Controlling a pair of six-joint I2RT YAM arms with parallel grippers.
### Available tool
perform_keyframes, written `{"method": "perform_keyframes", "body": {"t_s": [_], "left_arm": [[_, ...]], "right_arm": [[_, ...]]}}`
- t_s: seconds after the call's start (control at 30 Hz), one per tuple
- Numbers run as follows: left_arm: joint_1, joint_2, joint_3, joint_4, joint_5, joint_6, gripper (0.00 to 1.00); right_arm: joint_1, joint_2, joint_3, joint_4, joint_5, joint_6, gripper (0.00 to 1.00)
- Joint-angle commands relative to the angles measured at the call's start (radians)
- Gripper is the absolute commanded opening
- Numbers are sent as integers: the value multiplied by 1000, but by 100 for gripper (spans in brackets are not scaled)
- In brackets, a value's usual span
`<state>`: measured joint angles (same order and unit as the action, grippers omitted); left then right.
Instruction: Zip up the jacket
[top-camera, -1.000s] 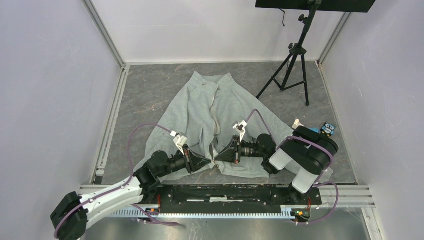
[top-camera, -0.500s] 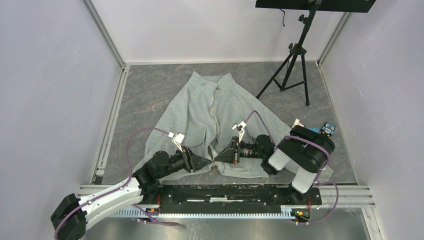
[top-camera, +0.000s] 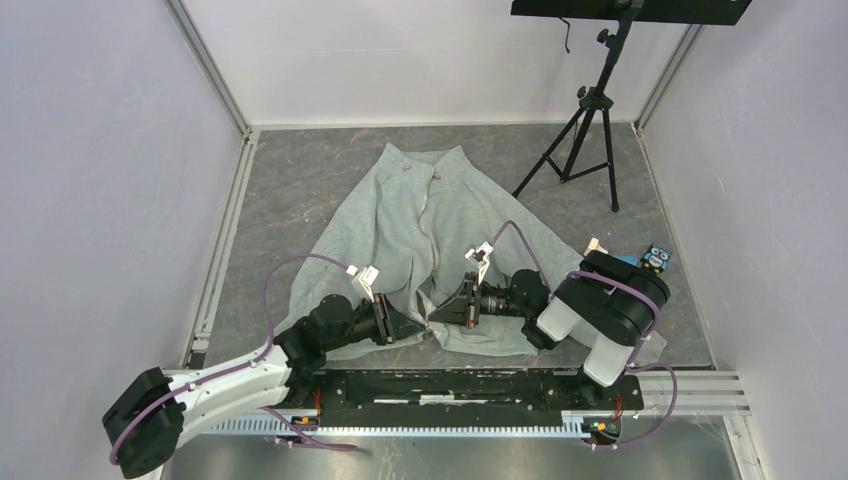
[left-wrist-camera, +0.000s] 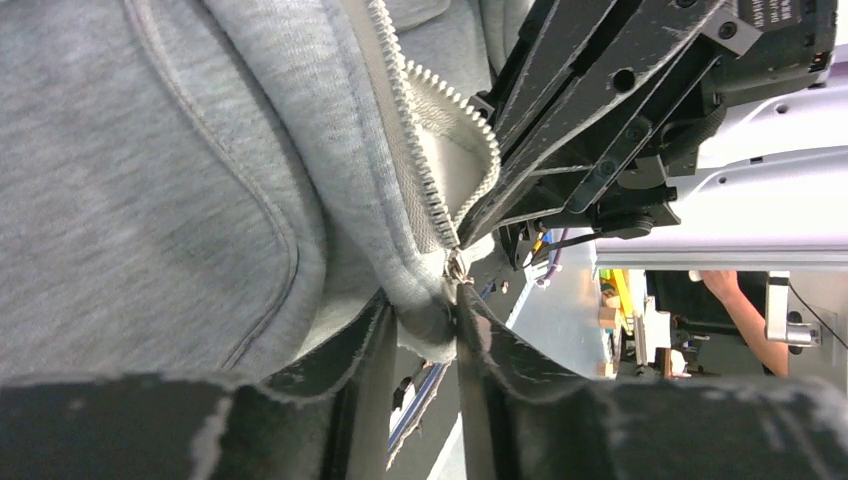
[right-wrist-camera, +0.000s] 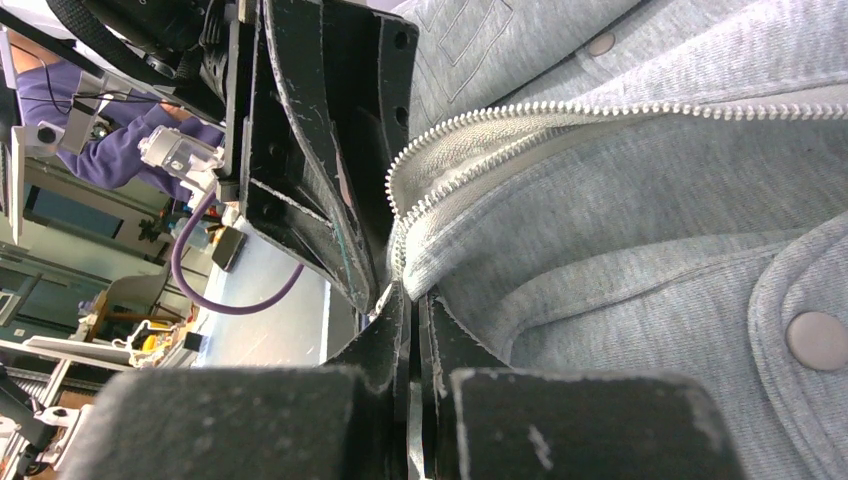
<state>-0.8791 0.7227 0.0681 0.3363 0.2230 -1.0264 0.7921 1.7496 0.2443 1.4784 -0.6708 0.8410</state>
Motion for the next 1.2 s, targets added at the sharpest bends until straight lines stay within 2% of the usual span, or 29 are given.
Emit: {"method": "perform_keyframes", "body": {"t_s": [0.0,0.1,0.17,0.2,0.3,0.47,0.6,0.67,0.8,0.87,0.97,1.03,1.1,1.17], "left_arm": [[-4,-6,10,79,18,-23,30],[-4,-1,15,80,35,-7,22],[-4,12,22,83,61,19,12],[-4,23,25,76,80,37,4],[-4,63,40,-7,97,79,2],[-4,110,4,32,112,84,2],[-4,92,11,37,107,68,2],[-4,76,25,-12,92,43,2],[-3,50,38,-96,82,-25,2],[-3,44,43,-127,83,-46,2],[2,58,58,-163,102,-60,2],[4,80,64,-148,128,-58,2],[6,103,71,-142,143,-56,2],[7,119,76,-132,161,-58,2]], "right_arm": [[4,-16,-11,368,33,-11,0],[5,-22,-12,359,47,-10,0],[8,-26,-11,353,63,-5,0],[7,-32,-10,340,72,-1,1],[7,-56,-6,307,116,23,0],[13,-78,-7,279,164,63,0],[14,-100,-3,111,159,6,2],[15,-151,-3,-60,165,-81,15],[14,-297,75,-613,204,-354,35],[15,-369,114,-835,261,-470,47],[15,-454,182,-1112,338,-626,56],[18,-519,202,-1217,388,-700,58],[28,-588,201,-1270,434,-759,73],[67,-648,196,-1292,473,-830,79]]}}
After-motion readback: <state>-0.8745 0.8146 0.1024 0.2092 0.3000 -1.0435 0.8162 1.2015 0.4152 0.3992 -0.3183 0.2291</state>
